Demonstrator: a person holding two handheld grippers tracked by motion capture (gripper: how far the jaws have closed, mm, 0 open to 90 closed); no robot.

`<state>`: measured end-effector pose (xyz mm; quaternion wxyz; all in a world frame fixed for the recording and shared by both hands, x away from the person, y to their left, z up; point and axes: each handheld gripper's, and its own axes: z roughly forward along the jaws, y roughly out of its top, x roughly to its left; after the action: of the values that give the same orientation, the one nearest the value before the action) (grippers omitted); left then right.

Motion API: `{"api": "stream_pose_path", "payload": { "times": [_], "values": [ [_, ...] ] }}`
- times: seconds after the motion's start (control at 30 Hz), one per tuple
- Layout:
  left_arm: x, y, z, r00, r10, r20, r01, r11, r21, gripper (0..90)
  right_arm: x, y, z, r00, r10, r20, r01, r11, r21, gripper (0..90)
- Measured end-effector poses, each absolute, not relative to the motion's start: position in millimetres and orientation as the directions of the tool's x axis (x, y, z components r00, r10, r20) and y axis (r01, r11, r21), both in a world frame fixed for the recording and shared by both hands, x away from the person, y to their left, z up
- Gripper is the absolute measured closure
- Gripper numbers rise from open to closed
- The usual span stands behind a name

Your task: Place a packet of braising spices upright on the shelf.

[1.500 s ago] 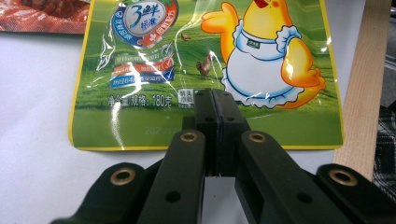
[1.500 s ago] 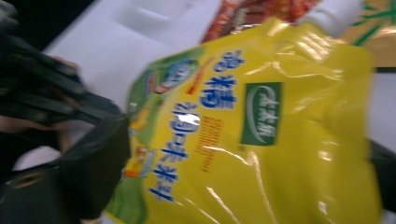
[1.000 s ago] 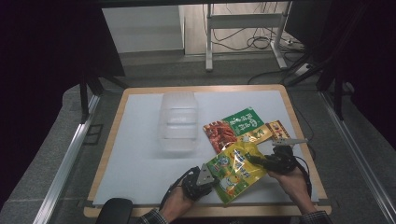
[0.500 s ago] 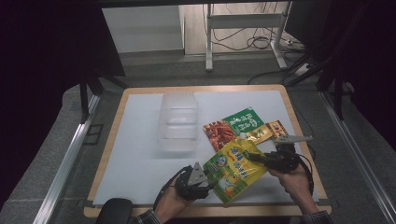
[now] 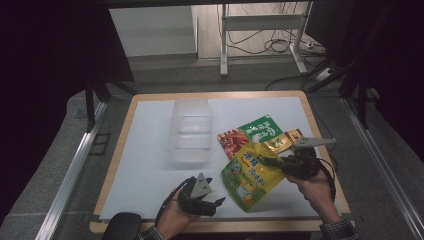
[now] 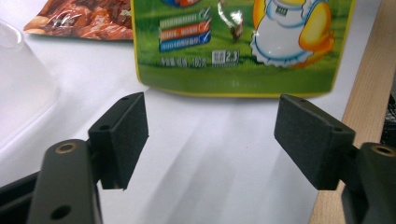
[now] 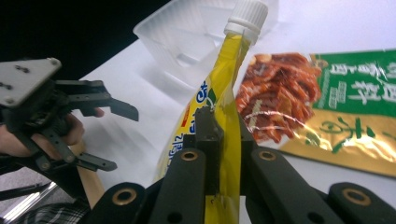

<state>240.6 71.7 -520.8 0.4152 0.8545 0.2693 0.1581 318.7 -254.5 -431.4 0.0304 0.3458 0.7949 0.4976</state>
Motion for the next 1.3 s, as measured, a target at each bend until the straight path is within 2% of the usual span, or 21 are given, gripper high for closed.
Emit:
{"api": "stream_pose_path", "payload": {
  "times": [0.3,0.43,0.6,1.3],
  "values": [
    [235,75,-521,0.796,0.604,0.043,0.338,-0.501,0.797,18.3,318,-248,-411,-0.784,0.568,0.25,0.47,0.28,0.837,86.9],
    [235,81,-520,0.778,0.628,0.038,0.353,-0.485,0.8,11.3,320,-242,-400,-0.795,0.564,0.224,0.444,0.289,0.848,87.0],
    [235,87,-518,0.773,0.634,0.023,0.358,-0.467,0.808,7.6,322,-238,-393,-0.799,0.571,0.188,0.419,0.306,0.855,87.1],
    [232,102,-521,0.772,0.635,0.037,0.342,-0.464,0.817,0.4,359,-229,-372,-0.813,0.555,0.177,0.386,0.287,0.877,87.1]
  ]
}}
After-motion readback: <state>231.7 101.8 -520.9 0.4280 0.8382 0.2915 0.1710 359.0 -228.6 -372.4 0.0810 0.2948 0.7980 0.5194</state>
